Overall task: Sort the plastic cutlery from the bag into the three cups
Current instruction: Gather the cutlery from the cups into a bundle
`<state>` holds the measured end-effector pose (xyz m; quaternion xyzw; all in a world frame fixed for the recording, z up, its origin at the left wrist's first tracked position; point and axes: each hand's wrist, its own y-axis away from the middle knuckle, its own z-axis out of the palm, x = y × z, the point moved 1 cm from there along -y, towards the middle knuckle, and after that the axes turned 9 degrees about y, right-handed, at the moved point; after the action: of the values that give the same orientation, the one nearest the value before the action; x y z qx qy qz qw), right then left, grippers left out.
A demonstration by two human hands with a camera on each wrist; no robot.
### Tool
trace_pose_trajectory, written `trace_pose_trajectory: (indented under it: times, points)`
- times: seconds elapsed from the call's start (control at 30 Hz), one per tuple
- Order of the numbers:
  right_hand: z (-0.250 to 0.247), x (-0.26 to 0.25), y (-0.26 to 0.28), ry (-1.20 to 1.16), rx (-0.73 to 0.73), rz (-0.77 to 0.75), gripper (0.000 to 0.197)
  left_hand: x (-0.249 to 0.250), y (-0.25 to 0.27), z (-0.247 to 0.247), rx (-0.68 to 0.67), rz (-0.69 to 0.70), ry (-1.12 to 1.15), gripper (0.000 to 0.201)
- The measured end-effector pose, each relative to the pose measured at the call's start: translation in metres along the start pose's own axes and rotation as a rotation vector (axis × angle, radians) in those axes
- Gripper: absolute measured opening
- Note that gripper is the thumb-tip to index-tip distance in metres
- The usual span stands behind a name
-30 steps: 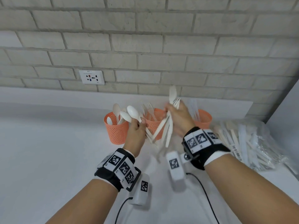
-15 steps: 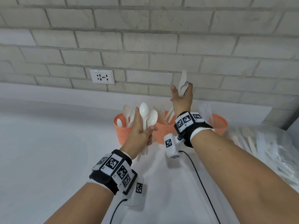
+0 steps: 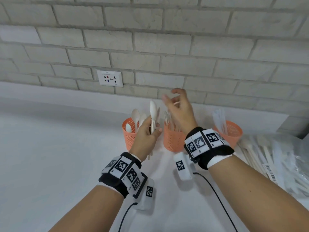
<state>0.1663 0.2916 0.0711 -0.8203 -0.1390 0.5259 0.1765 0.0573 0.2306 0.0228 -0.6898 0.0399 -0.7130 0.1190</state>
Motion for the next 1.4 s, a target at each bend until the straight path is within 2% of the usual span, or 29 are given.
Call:
trace_pose_trajectory:
  times: [0.07,0.1,0.2,0.33,0.4,0.47,0.6,0.67,0.73,0.83,1.03,1.1,1.2,1.3,1.4]
  points:
    - [0.007,-0.011,0.013,0.056,-0.252,0.076,0.051,0.001,-0.004,0.005,-0.021,0.043,-0.092,0.051]
    - [0.010,-0.013,0.017,0.070,-0.293,0.089,0.052,0.002,-0.005,0.006,-0.033,0.060,-0.130,0.055]
    - [0.019,-0.010,0.015,0.061,-0.255,0.144,0.047,0.002,-0.007,0.006,-0.070,0.069,-0.179,0.058]
    - [0.025,-0.003,0.008,-0.014,-0.267,0.278,0.023,0.007,-0.004,-0.001,-0.138,0.088,-0.272,0.048]
    - [0.027,-0.004,0.003,-0.025,-0.212,0.257,0.013,0.010,-0.003,-0.007,-0.175,0.098,-0.266,0.057]
    - [0.028,-0.007,-0.003,-0.067,-0.100,0.221,0.017,0.013,-0.005,-0.018,-0.161,0.111,-0.264,0.069]
    - [0.025,-0.017,-0.013,-0.245,0.211,0.099,0.032,0.017,-0.018,-0.062,0.110,0.155,-0.174,0.086]
    - [0.031,-0.018,-0.015,-0.296,0.276,0.037,0.034,0.008,-0.025,-0.082,0.139,0.082,-0.240,0.100]
    - [0.042,-0.019,-0.012,-0.258,0.283,-0.017,0.035,-0.006,-0.029,-0.091,0.044,-0.062,-0.376,0.118]
    - [0.059,-0.015,-0.005,-0.100,0.230,-0.071,0.035,-0.027,-0.033,-0.087,-0.033,-0.174,-0.457,0.130]
    - [0.092,0.004,-0.004,0.162,0.008,-0.037,0.029,-0.046,-0.041,-0.076,0.087,-0.133,-0.388,0.120]
    - [0.097,0.006,-0.005,0.332,-0.065,-0.052,0.027,-0.048,-0.042,-0.076,0.098,-0.133,-0.378,0.119]
    - [0.103,0.008,-0.004,0.568,-0.212,-0.033,0.038,-0.051,-0.045,-0.078,0.099,-0.138,-0.361,0.122]
    - [0.107,0.006,-0.006,0.606,-0.291,0.041,0.043,-0.052,-0.046,-0.079,0.093,-0.141,-0.354,0.120]
    - [0.104,-0.006,-0.007,0.343,-0.120,-0.040,0.029,-0.051,-0.046,-0.079,0.070,-0.145,-0.355,0.116]
